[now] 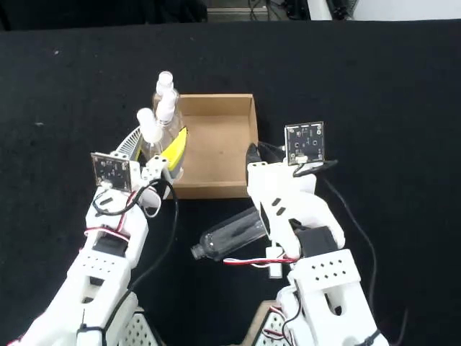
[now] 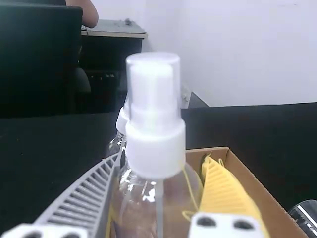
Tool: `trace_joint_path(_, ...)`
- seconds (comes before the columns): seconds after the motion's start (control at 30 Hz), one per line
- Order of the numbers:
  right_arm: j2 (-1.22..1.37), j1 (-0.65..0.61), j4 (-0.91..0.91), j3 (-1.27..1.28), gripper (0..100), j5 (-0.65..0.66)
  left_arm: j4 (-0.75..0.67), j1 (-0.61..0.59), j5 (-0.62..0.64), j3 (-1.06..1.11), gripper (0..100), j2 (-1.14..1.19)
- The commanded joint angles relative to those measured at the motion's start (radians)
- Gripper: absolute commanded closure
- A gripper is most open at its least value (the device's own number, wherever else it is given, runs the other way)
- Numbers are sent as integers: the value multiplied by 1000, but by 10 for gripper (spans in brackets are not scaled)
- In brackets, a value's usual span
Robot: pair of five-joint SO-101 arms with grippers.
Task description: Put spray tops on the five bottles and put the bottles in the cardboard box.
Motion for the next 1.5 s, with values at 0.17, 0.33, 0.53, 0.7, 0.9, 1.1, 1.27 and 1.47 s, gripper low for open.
trace_joint_path(0.17,-19,11,-28,-18,973,9,11,7,0,-91,970,74)
trace_joint_path(0.33,-19,11,-28,-18,973,9,9,4,0,-94,970,100)
trace_joint_path(0.53,-19,11,-28,-18,973,9,8,4,0,-97,970,109)
trace_joint_path(0.7,-19,11,-28,-18,973,9,9,4,0,-131,970,110)
trace_joint_path(0.9,-19,11,-28,-18,973,9,15,-4,-2,-134,970,110)
trace_joint_path(1.1,-19,11,-28,-18,973,9,17,-56,-2,-133,970,112)
trace_joint_path(1.27,-19,11,-28,-18,973,9,17,-48,-2,-111,970,112)
trace_joint_path(1.47,-19,11,-28,-18,973,9,17,-54,-2,-113,970,114)
